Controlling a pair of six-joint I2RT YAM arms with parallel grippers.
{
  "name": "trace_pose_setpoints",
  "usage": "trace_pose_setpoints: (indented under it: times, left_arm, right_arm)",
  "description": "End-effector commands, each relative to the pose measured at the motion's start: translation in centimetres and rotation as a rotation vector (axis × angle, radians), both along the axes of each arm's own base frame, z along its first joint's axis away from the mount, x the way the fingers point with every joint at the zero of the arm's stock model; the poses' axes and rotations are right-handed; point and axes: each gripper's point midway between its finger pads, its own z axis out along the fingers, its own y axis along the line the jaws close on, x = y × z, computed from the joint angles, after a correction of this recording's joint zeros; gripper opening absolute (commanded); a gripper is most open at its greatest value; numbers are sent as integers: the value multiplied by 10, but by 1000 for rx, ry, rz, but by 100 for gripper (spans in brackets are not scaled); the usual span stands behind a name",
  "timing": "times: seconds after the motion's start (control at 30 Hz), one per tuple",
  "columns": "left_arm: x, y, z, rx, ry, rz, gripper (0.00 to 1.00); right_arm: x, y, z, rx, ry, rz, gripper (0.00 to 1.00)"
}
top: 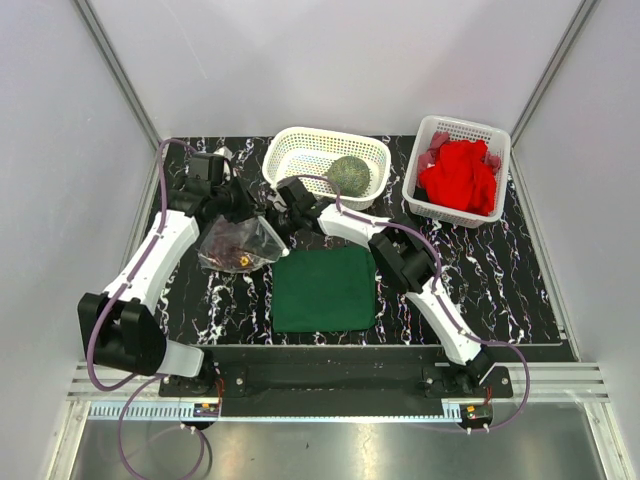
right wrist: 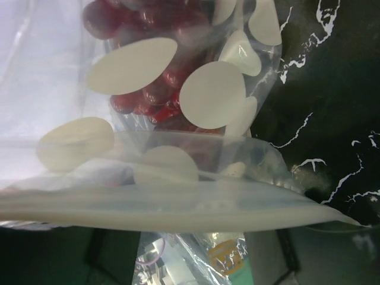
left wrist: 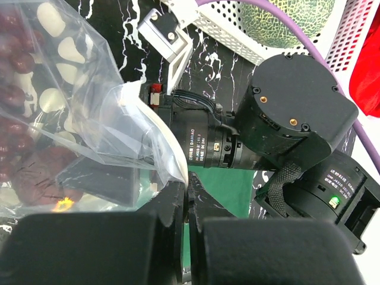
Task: Open the zip-top bag and remove the fake food
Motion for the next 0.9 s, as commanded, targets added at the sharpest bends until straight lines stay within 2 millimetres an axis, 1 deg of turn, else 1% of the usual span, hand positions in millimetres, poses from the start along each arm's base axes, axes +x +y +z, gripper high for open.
trace_pose_setpoints:
  times: [0.0,0.07,0.13,0.3,0.37,0.4,0.5,0.53,0.6,0.63,0.7,0.73,0.77,0.8,0.83,0.87]
  left_arm:
    - [13,-11,22,-39,-91,-30,0]
    - [13,-13,20,-42,-88,-30,0]
    - [13,-15,18,-47,-83,-35,0]
    - [14,-20,16,-50,-79,-43,0]
    - [13,-22,15,-48,-78,-47,0]
    - [11,-22,12,-43,-69,-47,0]
    - [8,-21,11,-43,-71,-39,0]
    - [6,-20,8,-40,-65,-37,0]
    - [3,-19,8,-39,-68,-31,0]
    - [1,-18,7,-39,-64,-30,0]
    - [0,-16,8,-33,-73,-25,0]
    - [-1,-15,8,-29,-77,-27,0]
    - [-2,-14,10,-27,-77,-24,0]
    - [-3,-13,11,-22,-82,-22,0]
    - [-4,-12,15,-19,-94,-25,0]
    - [-5,-11,17,-12,-96,-21,0]
  right_arm:
    - [-17,12,0,24,-7,67,72]
    - [-23,16,4,35,0,86,75]
    - [-31,19,3,28,2,96,76]
    - [-43,21,-13,3,32,106,82]
    - [-46,23,-18,1,42,114,82]
    - [-47,24,-19,1,44,115,82]
    - [-45,27,-22,0,55,105,81]
    - [-45,28,-23,-1,65,100,78]
    - [-40,32,-22,8,60,92,75]
    - [-40,34,-18,17,56,94,70]
    - [-39,35,-16,25,65,92,64]
    - [-40,35,-15,23,69,90,55]
    - [-39,34,-9,29,62,88,47]
    - [-37,33,-4,35,57,81,41]
    - [-37,29,-7,26,60,73,34]
    - [-34,28,3,38,46,66,21]
